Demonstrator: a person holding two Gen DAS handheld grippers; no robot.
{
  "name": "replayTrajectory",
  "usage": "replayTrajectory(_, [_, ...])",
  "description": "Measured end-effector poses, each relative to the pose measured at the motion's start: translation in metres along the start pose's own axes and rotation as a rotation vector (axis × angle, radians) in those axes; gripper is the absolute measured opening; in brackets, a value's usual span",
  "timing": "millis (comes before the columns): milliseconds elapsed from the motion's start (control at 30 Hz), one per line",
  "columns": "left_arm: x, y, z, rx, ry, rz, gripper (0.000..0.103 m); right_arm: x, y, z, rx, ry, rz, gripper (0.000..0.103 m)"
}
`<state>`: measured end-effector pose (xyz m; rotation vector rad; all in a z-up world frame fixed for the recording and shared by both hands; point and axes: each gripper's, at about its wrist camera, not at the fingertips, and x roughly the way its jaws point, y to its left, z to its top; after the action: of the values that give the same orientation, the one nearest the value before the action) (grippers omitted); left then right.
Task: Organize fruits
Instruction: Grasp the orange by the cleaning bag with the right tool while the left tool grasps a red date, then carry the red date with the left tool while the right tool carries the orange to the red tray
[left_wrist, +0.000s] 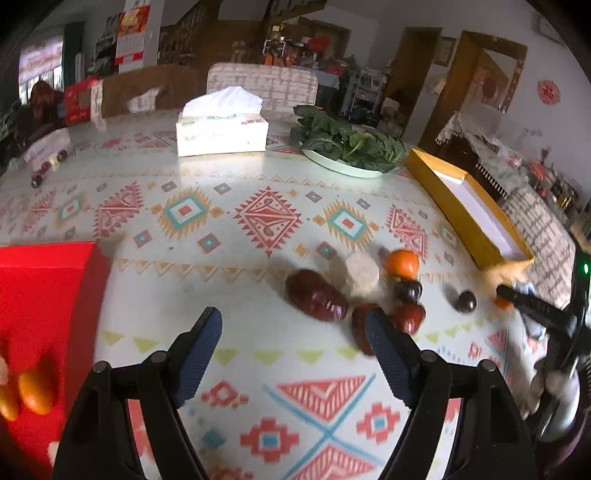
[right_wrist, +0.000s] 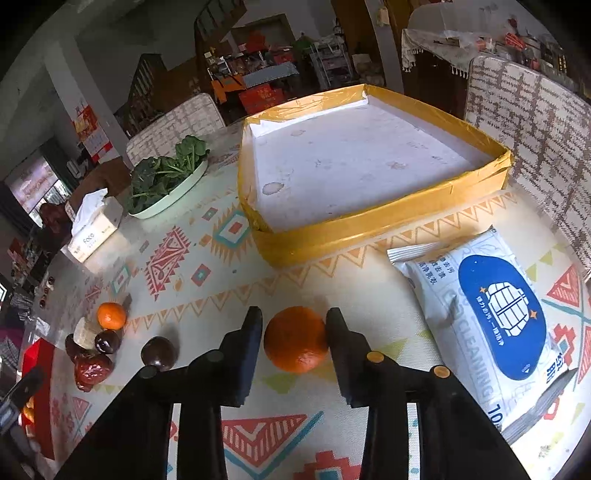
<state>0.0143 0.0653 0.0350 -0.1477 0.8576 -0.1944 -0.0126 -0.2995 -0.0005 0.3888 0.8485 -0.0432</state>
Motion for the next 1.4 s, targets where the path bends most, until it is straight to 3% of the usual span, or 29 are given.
replayTrajectory(133, [0.023,0.005,0.010,-0.057,0.027,-0.040,0.079,0.000,0.000,-0.001,0.002,-0.001,0.010,0.037])
replayTrajectory(300, [0.044,0.001,0.013,-0.044,0.063,-0.042,0.079,-0.001,0.000,-0.001,0.003,0.001,0.021,0.037])
replayTrajectory(433, [0.050,-0.004,0.009,-0.020,0.076,-0.064,0.048,-0.001,0.001,-0.001,0.001,0.002,0.024,0.037])
replayTrajectory(667, [0.055,-0.009,0.011,-0.004,0.057,-0.054,0.047,-0.001,0.006,-0.001,-0.026,-0.001,0.002,0.037])
replayTrajectory(700, [0.055,-0.010,0.011,0.005,0.059,-0.041,0.037,-0.001,0.007,-0.002,-0.031,-0.001,-0.003,0.037])
replayTrajectory(767, [0.053,-0.011,0.011,0.004,0.056,-0.050,0.033,-0.001,0.009,-0.002,-0.034,0.001,-0.005,0.037])
replayTrajectory(967, [0.026,-0.004,0.012,-0.017,-0.001,-0.051,0.033,-0.006,0.020,-0.006,-0.065,0.002,-0.007,0.037])
replayTrajectory(1167, [-0.023,0.005,0.007,-0.002,-0.106,-0.028,0.033,-0.020,0.040,-0.013,-0.107,-0.010,0.028,0.036])
replayTrajectory(1233, [-0.043,0.011,0.004,-0.006,-0.147,-0.017,0.033,-0.027,0.049,-0.015,-0.119,-0.013,0.070,0.030])
replayTrajectory(1400, [-0.089,0.026,-0.010,-0.009,-0.246,0.013,0.033,-0.050,0.081,-0.021,-0.169,-0.028,0.215,0.030])
